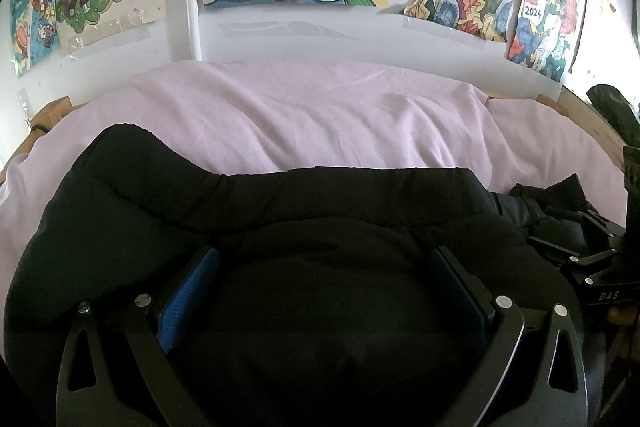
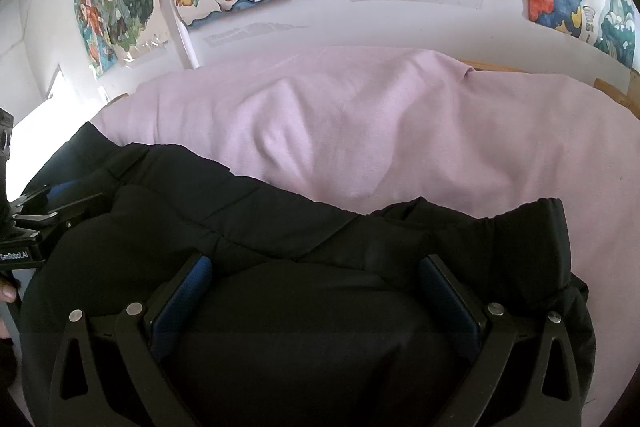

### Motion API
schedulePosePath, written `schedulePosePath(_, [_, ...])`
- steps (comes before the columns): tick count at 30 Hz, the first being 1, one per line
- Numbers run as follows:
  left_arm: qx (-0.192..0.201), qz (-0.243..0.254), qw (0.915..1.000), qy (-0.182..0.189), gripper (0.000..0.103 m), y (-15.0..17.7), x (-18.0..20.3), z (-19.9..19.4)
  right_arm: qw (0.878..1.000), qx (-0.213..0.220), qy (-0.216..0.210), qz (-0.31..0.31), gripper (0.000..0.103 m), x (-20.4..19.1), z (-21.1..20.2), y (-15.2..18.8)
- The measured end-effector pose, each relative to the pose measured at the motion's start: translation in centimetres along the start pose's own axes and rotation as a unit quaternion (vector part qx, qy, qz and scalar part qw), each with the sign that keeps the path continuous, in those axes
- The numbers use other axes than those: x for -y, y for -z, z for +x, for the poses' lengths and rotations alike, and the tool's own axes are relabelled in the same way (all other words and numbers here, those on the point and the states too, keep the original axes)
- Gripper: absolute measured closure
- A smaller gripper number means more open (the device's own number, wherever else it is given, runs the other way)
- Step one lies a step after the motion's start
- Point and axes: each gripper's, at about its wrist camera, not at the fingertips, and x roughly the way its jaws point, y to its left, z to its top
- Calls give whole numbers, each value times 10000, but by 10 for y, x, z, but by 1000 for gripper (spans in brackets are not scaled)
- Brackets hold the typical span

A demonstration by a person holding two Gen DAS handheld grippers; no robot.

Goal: Fold large clothes

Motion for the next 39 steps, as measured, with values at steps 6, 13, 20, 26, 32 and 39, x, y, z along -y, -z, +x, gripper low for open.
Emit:
schedulePosePath(6, [16, 7, 10000, 12, 1, 1, -1, 0, 10000, 12, 40, -54, 0, -1, -1, 1])
schedulePosePath(13, [67, -12, 10000, -18, 1, 1, -1, -1, 9999, 16, 68, -97, 0, -3, -2, 2])
schedulePosePath(20, [71, -4, 10000, -17, 1, 3, -1, -3, 9999, 40, 87, -120, 0, -5, -3, 3])
schedulePosePath(26, [48, 42, 10000, -26, 1, 3, 1, -8, 9997, 120, 153, -164, 0, -7, -8, 7])
schedulePosePath(32, [-56, 80, 9999, -79, 1, 6, 4, -20, 9996, 202, 109, -192, 0, -8, -18, 10])
schedulePosePath(39, [-89, 149, 9985, -516, 1, 15, 12, -56, 9996, 257, 15, -151, 0, -7, -46, 10])
